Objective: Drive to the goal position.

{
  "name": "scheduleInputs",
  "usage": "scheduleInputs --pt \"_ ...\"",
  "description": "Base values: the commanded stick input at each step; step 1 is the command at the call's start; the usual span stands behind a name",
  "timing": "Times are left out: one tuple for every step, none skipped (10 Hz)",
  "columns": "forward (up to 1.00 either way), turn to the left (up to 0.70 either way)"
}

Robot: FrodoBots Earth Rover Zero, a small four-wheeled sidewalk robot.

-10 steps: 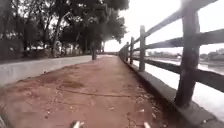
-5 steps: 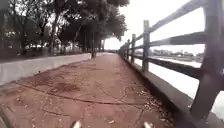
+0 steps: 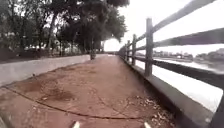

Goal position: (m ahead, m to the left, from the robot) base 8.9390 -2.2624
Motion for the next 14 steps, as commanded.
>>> scheduleInputs --pt "0.5 0.5" --pt "0.5 0.19" --pt "0.5 0.0" --pt "0.5 0.0" --pt "0.5 0.0" --pt "0.5 0.0" --pt "0.5 0.0" --pt "0.5 0.0" --pt "0.5 0.0" --pt "0.5 0.0" --pt "0.5 0.0" --pt "0.5 0.0" --pt "0.5 0.0" --pt "0.5 0.0"
